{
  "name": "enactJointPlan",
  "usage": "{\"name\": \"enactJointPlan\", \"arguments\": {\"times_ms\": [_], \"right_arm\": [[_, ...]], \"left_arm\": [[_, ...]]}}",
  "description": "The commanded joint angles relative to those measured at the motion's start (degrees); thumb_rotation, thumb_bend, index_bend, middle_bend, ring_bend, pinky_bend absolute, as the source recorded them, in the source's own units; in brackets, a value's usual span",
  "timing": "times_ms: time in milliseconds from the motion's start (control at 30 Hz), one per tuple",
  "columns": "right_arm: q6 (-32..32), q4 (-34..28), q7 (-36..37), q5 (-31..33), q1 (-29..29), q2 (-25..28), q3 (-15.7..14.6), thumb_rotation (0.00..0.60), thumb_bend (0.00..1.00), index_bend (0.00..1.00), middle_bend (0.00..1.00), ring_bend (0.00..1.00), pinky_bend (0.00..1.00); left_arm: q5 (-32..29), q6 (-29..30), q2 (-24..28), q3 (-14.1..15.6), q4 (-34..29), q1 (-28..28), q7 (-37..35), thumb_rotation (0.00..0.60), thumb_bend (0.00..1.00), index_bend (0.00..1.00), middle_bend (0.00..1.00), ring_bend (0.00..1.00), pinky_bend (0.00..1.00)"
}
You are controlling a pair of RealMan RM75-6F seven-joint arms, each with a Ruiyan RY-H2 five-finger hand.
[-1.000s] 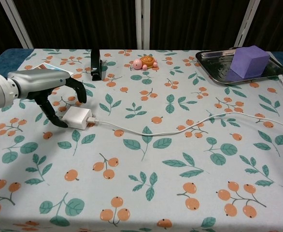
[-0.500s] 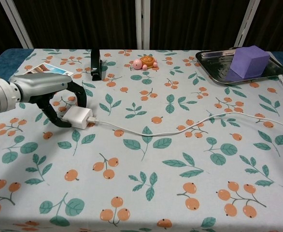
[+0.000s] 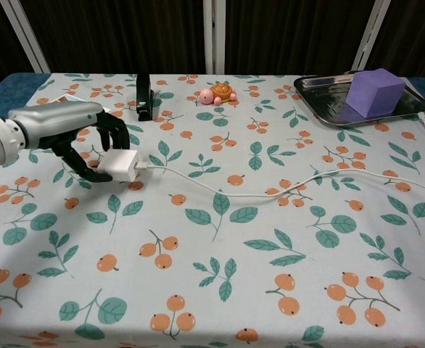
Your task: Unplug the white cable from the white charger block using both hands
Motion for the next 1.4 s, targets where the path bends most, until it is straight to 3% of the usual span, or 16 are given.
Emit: {"name": "enactJointPlan", "arguments": {"times_ms": [33, 233, 467, 700, 967, 1400], "right_arm": [[-4.4, -6.6, -2.1, 0.5, 3.7, 0.8, 1.6, 0.6, 0.05, 0.04, 0.11, 0.02, 0.14], [-15.3, -16.4, -5.2, 8.0, 12.7, -0.9, 6.2, 0.6, 0.09, 0.11, 0.15, 0.05, 0.17], [-19.0, -18.8, -16.1, 24.4, 23.3, -12.6, 11.6, 0.6, 0.22, 0.27, 0.23, 0.16, 0.24], [-13.2, -16.5, -29.4, 37.5, 31.9, -25.0, 13.7, 0.6, 0.23, 0.36, 0.24, 0.18, 0.26], [-6.6, -9.3, -35.3, 45.1, 37.7, -37.0, 15.3, 0.6, 0.23, 0.4, 0.24, 0.18, 0.26], [-4.7, -2.9, -37.3, 50.3, 42.3, -44.0, 17.5, 0.6, 0.23, 0.47, 0.24, 0.18, 0.26]], "left_arm": [[0.9, 2.0, 1.9, -0.4, -3.1, 1.1, -1.6, 0.6, 0.34, 0.57, 0.56, 0.37, 0.18], [-0.8, 3.3, 3.7, -1.4, -9.2, 2.2, -2.8, 0.6, 0.33, 0.57, 0.56, 0.37, 0.18], [-3.2, 7.1, 3.8, -2.8, -14.7, 3.2, 3.4, 0.6, 0.33, 0.57, 0.55, 0.37, 0.19], [-6.6, 8.0, 3.5, -4.2, -18.8, 2.6, 8.9, 0.6, 0.33, 0.57, 0.55, 0.37, 0.19], [-10.4, 8.8, 2.0, -4.9, -20.6, 1.8, 14.1, 0.6, 0.33, 0.57, 0.55, 0.37, 0.19], [-13.7, 10.0, -0.2, -6.0, -21.6, 0.3, 19.0, 0.6, 0.33, 0.57, 0.55, 0.37, 0.19]]}}
